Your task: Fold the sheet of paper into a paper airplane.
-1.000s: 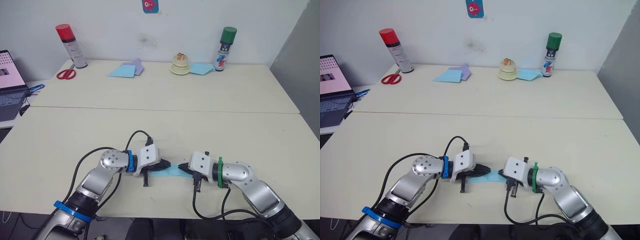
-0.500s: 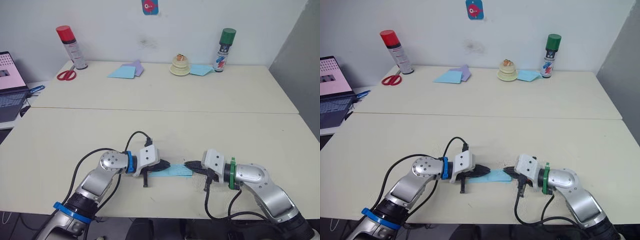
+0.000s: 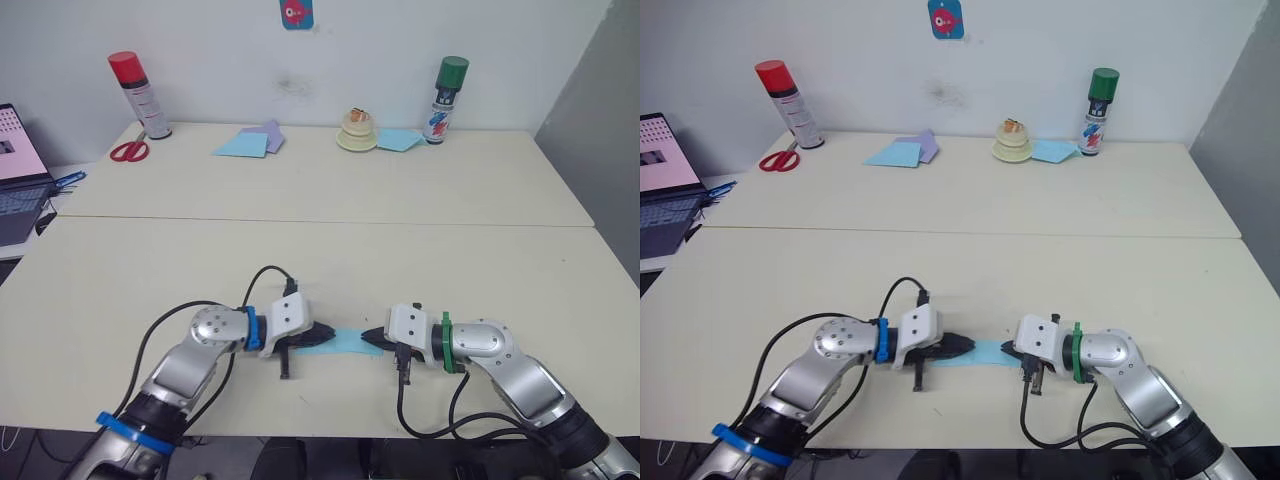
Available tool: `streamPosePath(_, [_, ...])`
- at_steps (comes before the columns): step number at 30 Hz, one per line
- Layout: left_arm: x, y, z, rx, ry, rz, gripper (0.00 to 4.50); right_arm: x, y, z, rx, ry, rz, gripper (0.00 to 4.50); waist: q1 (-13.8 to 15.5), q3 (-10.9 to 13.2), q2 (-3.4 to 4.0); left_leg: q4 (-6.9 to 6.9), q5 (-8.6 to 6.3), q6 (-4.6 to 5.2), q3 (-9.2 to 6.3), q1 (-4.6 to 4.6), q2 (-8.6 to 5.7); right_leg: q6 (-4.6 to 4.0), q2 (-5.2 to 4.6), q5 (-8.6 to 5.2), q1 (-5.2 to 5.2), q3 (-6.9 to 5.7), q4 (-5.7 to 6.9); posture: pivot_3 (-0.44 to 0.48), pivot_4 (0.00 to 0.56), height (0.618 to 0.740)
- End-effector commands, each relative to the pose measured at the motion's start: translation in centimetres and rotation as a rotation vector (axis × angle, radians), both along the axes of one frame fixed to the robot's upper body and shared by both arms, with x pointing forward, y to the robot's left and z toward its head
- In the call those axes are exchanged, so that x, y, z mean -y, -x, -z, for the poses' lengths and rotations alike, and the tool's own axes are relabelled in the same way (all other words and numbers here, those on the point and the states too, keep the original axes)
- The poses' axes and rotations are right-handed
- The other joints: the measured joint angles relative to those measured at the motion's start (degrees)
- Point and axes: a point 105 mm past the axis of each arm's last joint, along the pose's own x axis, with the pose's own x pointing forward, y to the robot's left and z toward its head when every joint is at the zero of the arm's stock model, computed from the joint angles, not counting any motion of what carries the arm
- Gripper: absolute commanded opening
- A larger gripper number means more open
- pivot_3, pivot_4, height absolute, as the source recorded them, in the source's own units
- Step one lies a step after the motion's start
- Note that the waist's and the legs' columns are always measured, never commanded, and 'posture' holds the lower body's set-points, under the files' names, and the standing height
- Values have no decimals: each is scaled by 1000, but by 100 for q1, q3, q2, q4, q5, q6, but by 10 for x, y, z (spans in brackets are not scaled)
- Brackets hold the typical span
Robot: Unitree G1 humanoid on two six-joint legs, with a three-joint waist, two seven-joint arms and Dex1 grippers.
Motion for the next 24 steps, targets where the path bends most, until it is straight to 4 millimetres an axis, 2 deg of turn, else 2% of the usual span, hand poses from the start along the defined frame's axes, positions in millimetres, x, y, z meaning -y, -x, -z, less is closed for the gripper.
streamPosePath(1, [-36,13,27,-123,-106,-69,0,17,3,21,-71,81,51,33,13,-4,5,0,0,0,-2,2,0,-1,0,-1,1,-2,0,0,150,729])
streamPosePath(3, [-46,15,29,-130,-124,-86,0,15,3,20,-65,72,53,33,17,-8,10,0,0,0,-2,6,-1,-2,-3,-1,4,-2,0,0,150,729])
streamPosePath(6, [-46,13,22,-119,-100,-98,0,7,2,13,-42,37,44,33,18,-14,19,2,0,0,-1,15,-5,-32,-8,-19,13,0,-1,0,150,729])
streamPosePath(9, [-41,6,6,-76,-50,-111,0,0,-1,0,8,-26,30,33,6,-12,18,2,0,-1,1,16,-3,-34,-8,-20,14,0,-1,0,150,729])
streamPosePath(13, [-43,2,-35,11,-14,-85,0,-7,-1,-38,80,-153,-11,33,5,45,5,1,0,-1,-1,-7,2,-2,-1,-1,-11,-4,8,0,150,729])
streamPosePath(18, [-51,9,-67,60,-56,-17,0,-10,19,-66,76,-179,-128,33,18,57,8,10,1,-3,-12,-93,5,-3,3,-1,-80,-17,6,0,150,729])
streamPosePath(22, [-56,14,-82,77,-71,6,0,-9,41,-69,11,-129,-213,33,18,59,7,14,-2,-6,-8,-120,-5,16,-9,-12,-95,-13,-1,0,150,729])
streamPosePath(24, [-56,16,-88,80,-70,14,0,-9,46,-68,-11,-114,-220,33,20,61,4,15,-2,-6,-11,-129,-7,18,-12,-13,-98,-16,-4,0,150,729])
